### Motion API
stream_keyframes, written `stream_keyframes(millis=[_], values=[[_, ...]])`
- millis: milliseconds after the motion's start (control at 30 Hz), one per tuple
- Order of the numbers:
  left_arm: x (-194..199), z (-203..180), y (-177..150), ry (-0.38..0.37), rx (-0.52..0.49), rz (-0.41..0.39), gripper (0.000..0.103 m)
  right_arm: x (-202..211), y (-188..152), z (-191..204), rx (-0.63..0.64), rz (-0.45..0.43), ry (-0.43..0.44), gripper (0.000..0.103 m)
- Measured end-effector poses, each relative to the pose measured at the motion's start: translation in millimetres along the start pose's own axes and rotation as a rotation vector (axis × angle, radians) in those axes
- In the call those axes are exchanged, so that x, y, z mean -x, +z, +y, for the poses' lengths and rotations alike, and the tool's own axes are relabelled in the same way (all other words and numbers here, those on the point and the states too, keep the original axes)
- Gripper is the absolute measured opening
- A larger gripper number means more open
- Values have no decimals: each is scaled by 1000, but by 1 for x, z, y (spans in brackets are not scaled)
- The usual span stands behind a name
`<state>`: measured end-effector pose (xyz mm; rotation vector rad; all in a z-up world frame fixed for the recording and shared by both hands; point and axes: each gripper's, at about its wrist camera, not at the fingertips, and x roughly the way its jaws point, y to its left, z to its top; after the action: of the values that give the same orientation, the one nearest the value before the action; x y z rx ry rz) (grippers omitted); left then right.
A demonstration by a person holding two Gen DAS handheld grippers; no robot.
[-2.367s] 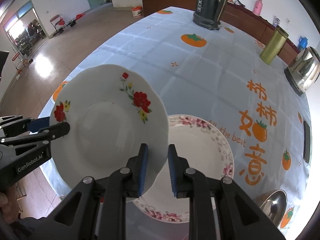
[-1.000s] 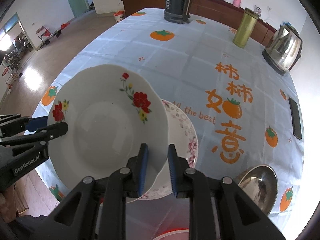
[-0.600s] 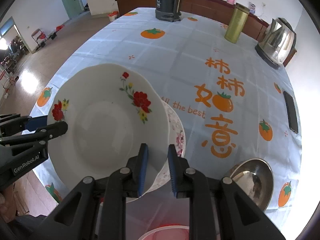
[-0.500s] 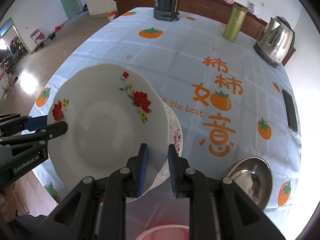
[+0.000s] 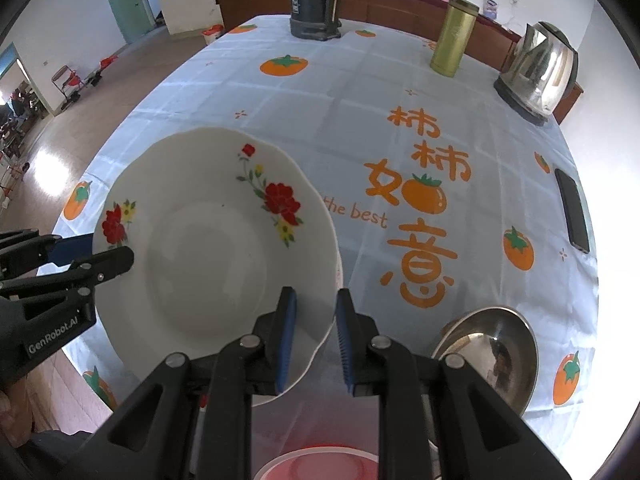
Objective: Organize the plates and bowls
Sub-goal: 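Carry the red-rose plate over the pink-floral plate stack with both grippers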
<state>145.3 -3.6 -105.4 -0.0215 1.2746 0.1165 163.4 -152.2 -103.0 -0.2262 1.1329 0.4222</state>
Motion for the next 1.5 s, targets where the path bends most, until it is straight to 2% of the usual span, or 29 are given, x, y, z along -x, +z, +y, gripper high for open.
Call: stream_keyframes(millis=[1500], values=[[-23, -22, 18, 5, -62, 33, 31, -18, -1, -24, -31, 43, -11, 20]])
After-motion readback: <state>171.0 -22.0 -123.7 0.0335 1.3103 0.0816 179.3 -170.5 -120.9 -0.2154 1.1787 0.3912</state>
